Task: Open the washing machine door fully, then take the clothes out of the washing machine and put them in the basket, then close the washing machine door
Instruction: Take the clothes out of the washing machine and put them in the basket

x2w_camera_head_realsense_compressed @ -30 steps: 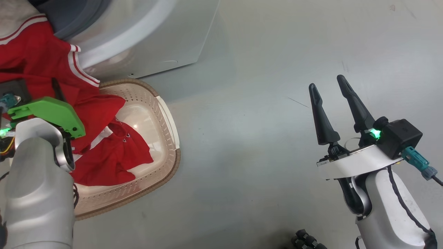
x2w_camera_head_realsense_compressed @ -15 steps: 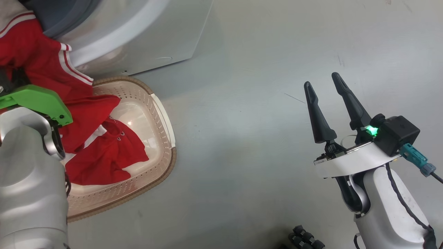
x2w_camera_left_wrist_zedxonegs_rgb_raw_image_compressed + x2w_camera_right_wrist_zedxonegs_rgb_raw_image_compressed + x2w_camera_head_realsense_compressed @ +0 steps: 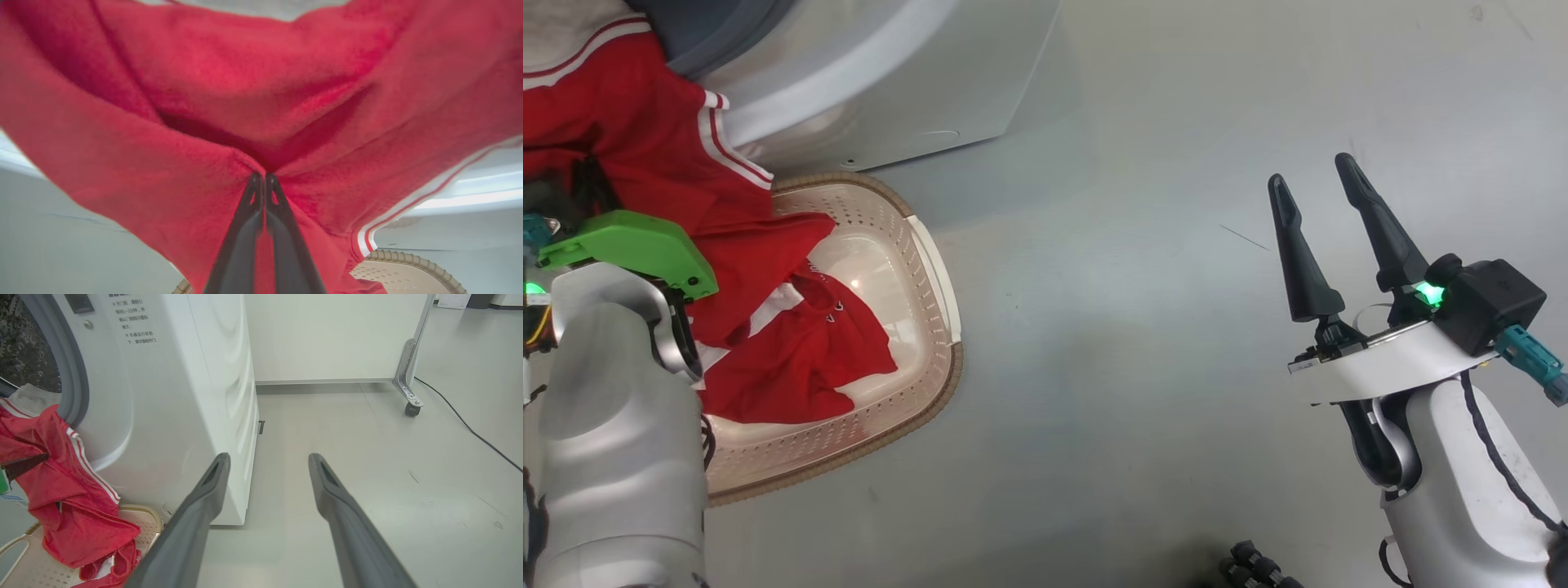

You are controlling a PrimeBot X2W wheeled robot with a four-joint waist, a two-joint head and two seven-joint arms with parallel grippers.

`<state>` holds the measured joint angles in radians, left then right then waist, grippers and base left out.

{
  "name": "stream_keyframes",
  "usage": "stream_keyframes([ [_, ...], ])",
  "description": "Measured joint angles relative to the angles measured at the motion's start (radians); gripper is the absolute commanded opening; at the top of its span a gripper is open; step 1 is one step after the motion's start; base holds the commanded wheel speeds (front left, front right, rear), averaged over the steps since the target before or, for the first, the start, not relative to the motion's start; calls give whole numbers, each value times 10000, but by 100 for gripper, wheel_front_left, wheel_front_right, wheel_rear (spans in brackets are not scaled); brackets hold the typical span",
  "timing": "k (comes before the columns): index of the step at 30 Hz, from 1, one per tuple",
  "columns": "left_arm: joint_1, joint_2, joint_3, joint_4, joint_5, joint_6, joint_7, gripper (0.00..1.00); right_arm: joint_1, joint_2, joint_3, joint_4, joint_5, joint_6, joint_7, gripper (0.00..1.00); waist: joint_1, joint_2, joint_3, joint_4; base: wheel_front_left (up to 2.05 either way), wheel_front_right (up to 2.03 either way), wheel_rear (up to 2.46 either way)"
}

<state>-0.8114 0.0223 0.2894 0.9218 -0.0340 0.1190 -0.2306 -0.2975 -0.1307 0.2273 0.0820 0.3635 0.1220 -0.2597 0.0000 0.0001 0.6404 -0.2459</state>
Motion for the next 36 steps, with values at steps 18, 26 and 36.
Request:
stream_keyframes([
  [18, 692, -33, -2360, -2163, -1718, -362, -215, 0, 107, -476, -244, -46, -157, 0, 0, 100, 0, 0, -508, 1177, 0, 0, 0],
  [26, 1671, -29, -3841, -4631, -2598, -255, -215, 0, 428, -608, -311, -42, -324, 0, 0, 100, 0, 0, -903, 1714, 0, 0, 0],
  [36, 2707, -15, -5047, -7471, -2746, -29, -217, 0, 687, -677, -472, -27, -495, 0, 0, 100, 0, 0, -1445, 2331, 0, 0, 0],
])
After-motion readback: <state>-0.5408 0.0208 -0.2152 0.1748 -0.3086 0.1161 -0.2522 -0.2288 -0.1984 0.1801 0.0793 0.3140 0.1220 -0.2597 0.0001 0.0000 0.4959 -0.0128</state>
